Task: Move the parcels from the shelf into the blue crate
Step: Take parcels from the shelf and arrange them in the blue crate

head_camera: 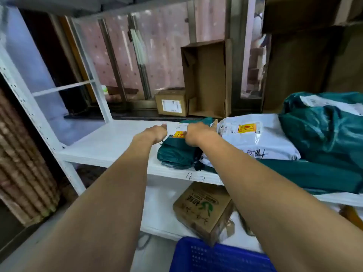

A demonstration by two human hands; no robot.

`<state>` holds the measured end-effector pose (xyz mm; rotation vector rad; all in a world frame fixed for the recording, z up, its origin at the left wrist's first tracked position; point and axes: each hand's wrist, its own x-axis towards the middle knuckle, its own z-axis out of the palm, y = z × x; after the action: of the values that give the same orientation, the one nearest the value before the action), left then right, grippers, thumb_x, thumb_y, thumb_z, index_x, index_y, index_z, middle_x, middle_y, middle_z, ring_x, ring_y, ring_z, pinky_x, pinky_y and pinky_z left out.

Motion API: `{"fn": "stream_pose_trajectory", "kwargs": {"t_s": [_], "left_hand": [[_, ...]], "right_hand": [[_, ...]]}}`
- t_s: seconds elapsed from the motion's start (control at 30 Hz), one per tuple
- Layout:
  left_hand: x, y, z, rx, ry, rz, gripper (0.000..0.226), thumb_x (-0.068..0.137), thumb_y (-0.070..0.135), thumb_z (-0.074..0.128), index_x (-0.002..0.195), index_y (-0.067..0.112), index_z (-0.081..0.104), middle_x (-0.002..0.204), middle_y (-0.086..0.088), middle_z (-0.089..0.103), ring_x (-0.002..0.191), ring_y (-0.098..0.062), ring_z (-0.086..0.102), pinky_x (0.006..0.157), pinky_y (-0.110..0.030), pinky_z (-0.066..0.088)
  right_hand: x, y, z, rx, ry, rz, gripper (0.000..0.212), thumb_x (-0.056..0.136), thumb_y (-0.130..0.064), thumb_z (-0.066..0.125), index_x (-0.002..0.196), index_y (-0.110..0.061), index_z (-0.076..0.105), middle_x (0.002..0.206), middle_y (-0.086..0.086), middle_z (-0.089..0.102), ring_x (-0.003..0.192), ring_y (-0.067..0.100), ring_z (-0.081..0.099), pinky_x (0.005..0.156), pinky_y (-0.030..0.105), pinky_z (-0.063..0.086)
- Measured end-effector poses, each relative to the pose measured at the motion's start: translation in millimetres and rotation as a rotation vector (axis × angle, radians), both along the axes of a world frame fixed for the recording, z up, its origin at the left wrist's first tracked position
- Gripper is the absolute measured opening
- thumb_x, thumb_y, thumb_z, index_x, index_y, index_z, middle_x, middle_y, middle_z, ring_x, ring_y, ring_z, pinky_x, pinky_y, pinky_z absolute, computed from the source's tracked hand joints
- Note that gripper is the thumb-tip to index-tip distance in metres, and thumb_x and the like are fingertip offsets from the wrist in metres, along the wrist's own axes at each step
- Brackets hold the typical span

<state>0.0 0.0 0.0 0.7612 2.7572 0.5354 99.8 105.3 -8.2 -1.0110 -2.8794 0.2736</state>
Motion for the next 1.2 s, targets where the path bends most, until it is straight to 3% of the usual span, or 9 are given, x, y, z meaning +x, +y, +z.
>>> {"fn": "stream_pose_trajectory", "kwargs": {"t_s": [0.13, 0.27, 0.37, 0.57, 0.7, 0.87, 0.97, 1.1, 1.2], "left_hand": [[-9, 5, -23, 0.118, -0.121, 0.027, 0.068, 0.104, 0.052, 0.013, 0.151, 0.006, 0.029, 0.160, -0.015, 0.024, 0.146, -0.030, 0.024, 0.120, -0.041, 0.018], [-10, 7, -43, 0.191, -0.246, 0.007, 0.064, 0.102, 0.053, 0.020, 0.139, 0.008, 0.047, 0.142, -0.016, 0.050, 0.127, -0.030, 0.050, 0.111, -0.042, 0.036], [-8, 9, -50, 0.300, -0.322, -0.001, 0.049, 0.102, 0.042, 0.034, 0.125, 0.003, 0.052, 0.115, -0.016, 0.063, 0.097, -0.028, 0.062, 0.090, -0.034, 0.050], [0, -16, -44, 0.379, -0.343, 0.011, 0.033, 0.102, 0.030, 0.044, 0.123, 0.005, 0.047, 0.101, -0.014, 0.060, 0.071, -0.020, 0.058, 0.053, -0.027, 0.045], [7, -45, -27, 0.596, -0.388, 0.029, 0.038, 0.100, 0.030, 0.050, 0.125, 0.002, 0.049, 0.103, -0.013, 0.064, 0.073, -0.021, 0.062, 0.057, -0.028, 0.049], [17, -95, -9, 0.647, -0.504, 0.004, 0.048, 0.093, 0.051, 0.053, 0.120, 0.012, 0.058, 0.108, -0.010, 0.069, 0.089, -0.026, 0.068, 0.075, -0.036, 0.057], [19, -129, -15, 0.585, -0.544, -0.030, 0.052, 0.089, 0.057, 0.059, 0.121, 0.016, 0.058, 0.111, -0.009, 0.070, 0.092, -0.029, 0.071, 0.077, -0.040, 0.060], [30, -162, -36, 0.574, -0.563, -0.091, 0.041, 0.086, 0.037, 0.072, 0.119, 0.019, 0.055, 0.111, -0.008, 0.070, 0.097, -0.026, 0.070, 0.072, -0.038, 0.059], [42, -176, -54, 0.502, -0.613, -0.134, 0.052, 0.080, 0.027, 0.080, 0.119, 0.024, 0.047, 0.113, -0.007, 0.069, 0.103, -0.025, 0.068, 0.079, -0.042, 0.058]], "right_hand": [[-6, -4, -18, 0.120, -0.094, -0.029, 0.028, 0.089, -0.013, 0.042, 0.112, -0.014, 0.058, 0.100, 0.006, 0.058, 0.113, 0.033, 0.055, 0.107, 0.073, -0.012], [-10, -10, -27, 0.186, -0.138, -0.060, 0.029, 0.093, -0.024, 0.041, 0.114, -0.014, 0.059, 0.097, 0.005, 0.060, 0.114, 0.034, 0.057, 0.105, 0.073, -0.015], [-10, -13, -30, 0.190, -0.083, -0.055, 0.026, 0.094, -0.029, 0.040, 0.103, -0.015, 0.059, 0.091, 0.004, 0.058, 0.114, 0.033, 0.057, 0.106, 0.069, -0.020], [2, -36, -27, 0.274, 0.102, 0.023, 0.022, 0.091, -0.033, 0.044, 0.087, -0.015, 0.056, 0.078, 0.004, 0.058, 0.108, 0.032, 0.058, 0.111, 0.063, -0.018], [16, -60, -15, 0.189, 0.254, 0.049, 0.034, 0.093, -0.030, 0.047, 0.122, -0.011, 0.049, 0.107, 0.016, 0.064, 0.122, 0.037, 0.049, 0.116, 0.061, -0.009], [50, -101, -3, -0.241, 0.590, 0.164, 0.059, 0.094, -0.019, 0.056, 0.146, -0.017, 0.029, 0.133, 0.016, 0.054, 0.122, 0.035, 0.051, 0.100, 0.038, 0.041], [70, -122, -8, -0.405, 0.636, 0.193, 0.074, 0.089, -0.013, 0.064, 0.149, -0.025, 0.022, 0.138, 0.006, 0.053, 0.120, 0.026, 0.054, 0.096, 0.031, 0.043], [93, -141, -32, -0.579, 0.535, 0.214, 0.107, 0.079, -0.008, 0.077, 0.153, -0.024, 0.002, 0.128, -0.006, 0.045, 0.113, 0.014, 0.049, 0.093, 0.027, 0.042], [99, -142, -62, -0.728, 0.584, 0.132, 0.122, 0.072, -0.018, 0.085, 0.153, -0.025, -0.006, 0.139, -0.002, 0.047, 0.124, 0.018, 0.050, 0.107, 0.039, 0.042]]}}
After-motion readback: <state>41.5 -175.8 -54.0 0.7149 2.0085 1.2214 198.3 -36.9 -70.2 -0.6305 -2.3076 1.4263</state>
